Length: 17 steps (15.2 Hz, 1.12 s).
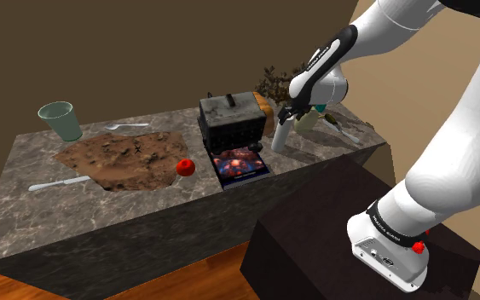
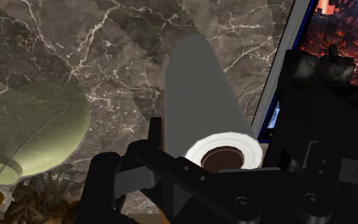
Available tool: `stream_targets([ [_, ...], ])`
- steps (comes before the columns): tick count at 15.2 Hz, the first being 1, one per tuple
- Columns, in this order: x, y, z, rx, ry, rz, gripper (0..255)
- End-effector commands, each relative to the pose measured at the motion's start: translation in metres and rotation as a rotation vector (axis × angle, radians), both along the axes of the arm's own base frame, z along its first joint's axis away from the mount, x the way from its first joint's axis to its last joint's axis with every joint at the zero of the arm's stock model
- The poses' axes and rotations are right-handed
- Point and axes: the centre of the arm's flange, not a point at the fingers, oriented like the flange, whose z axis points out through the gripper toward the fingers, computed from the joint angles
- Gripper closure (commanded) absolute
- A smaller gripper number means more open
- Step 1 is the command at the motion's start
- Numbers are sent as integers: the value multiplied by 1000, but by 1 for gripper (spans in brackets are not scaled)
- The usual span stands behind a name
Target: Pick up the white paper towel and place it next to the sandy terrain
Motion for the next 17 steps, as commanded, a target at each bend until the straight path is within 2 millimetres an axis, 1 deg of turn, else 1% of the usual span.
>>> stream_targets([
  [1,0,0,-1,0,0,0,0],
  [6,0,0,-1,0,0,0,0],
  [7,0,0,-1,0,0,0,255],
  [16,0,0,-1,0,0,0,255],
  [17,0,0,4,0,0,0,255],
])
